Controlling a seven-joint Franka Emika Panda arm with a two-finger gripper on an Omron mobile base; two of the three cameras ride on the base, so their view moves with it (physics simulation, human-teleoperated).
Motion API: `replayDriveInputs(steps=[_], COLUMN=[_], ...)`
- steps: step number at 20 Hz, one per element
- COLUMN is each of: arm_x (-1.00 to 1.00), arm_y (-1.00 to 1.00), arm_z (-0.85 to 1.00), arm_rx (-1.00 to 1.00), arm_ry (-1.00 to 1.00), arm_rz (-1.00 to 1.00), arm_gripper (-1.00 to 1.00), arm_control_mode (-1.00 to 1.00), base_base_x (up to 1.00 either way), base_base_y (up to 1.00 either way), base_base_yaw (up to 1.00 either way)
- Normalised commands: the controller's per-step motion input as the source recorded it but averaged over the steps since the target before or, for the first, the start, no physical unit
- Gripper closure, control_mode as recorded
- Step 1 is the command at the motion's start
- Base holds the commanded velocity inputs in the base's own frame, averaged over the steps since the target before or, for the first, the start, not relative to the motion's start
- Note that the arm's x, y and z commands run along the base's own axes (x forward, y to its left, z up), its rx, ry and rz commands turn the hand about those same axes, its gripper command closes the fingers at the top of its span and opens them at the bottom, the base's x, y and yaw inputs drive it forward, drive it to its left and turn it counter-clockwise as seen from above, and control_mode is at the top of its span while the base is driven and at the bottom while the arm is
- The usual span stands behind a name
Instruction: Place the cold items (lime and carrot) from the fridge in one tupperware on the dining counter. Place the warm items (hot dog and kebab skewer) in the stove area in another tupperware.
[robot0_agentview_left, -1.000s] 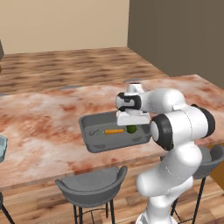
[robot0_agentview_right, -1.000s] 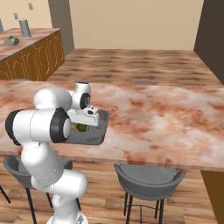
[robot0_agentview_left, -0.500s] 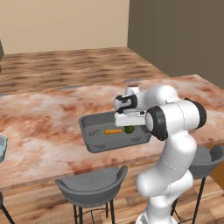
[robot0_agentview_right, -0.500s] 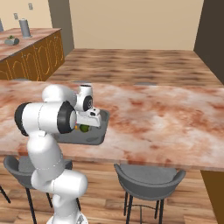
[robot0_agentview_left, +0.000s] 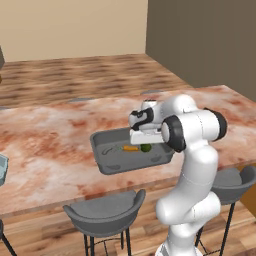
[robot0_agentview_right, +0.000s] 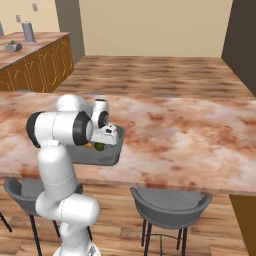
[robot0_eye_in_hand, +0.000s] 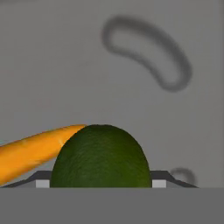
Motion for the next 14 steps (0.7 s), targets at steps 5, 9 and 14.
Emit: replayDriveInputs(steps=[5,9,14], arm_x=[0.23,0.06,-0.02], arm_y=[0.0,0.0,0.0], arm_z=[-0.27,-0.24,-0.08], arm_rx=[0.0,-0.03,0.0], arm_ry=[0.0,-0.05,-0.06], arm_rz=[0.0,0.0,0.0], arm_gripper=[1.0,-1.0,-1.0], arm_control_mode=[-1.0,-1.0,-1.0], base_base_x=[0.0,0.0,0.0], base_base_y=[0.0,0.0,0.0], base_base_yaw=[0.0,0.0,0.0])
